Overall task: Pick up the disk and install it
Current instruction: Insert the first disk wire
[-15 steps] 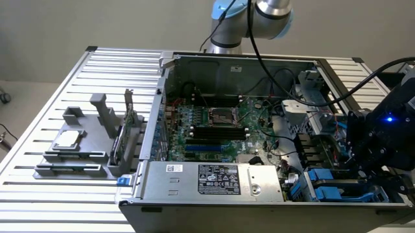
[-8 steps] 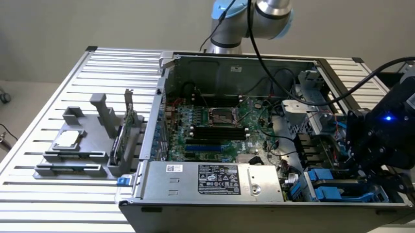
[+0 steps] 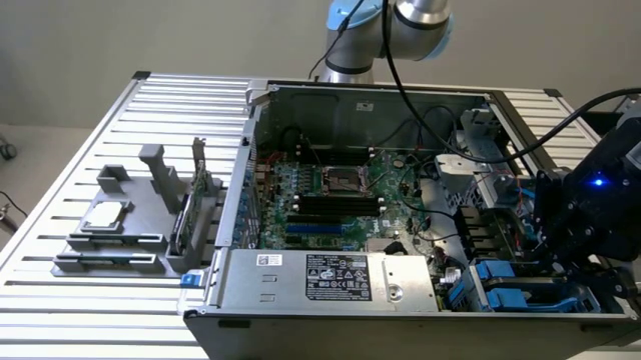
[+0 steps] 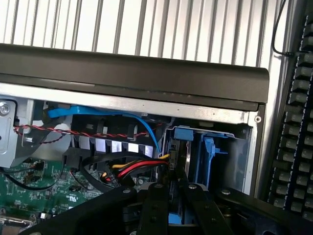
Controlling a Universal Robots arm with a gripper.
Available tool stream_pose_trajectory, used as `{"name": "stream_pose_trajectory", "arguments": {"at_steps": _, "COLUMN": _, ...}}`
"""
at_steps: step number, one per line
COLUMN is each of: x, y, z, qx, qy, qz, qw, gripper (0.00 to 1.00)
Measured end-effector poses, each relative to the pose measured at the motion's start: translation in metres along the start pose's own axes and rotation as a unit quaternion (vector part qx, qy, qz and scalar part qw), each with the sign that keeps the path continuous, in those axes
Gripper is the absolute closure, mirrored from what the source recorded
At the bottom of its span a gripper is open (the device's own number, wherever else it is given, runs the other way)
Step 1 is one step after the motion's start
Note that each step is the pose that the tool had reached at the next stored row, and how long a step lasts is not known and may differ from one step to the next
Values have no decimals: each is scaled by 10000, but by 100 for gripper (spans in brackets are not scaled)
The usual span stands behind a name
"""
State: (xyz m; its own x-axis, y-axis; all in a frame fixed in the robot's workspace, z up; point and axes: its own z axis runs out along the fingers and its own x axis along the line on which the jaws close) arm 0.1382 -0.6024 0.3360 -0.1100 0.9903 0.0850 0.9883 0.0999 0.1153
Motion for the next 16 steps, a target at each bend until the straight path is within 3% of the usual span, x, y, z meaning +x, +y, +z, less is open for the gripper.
{"name": "stream_pose_trajectory", "arguments": {"at_steps": 16, "x": 6, "y": 8, "z": 12, "qx": -2, "qy": -5, "qz": 24, "qw": 10000, "gripper": 82}}
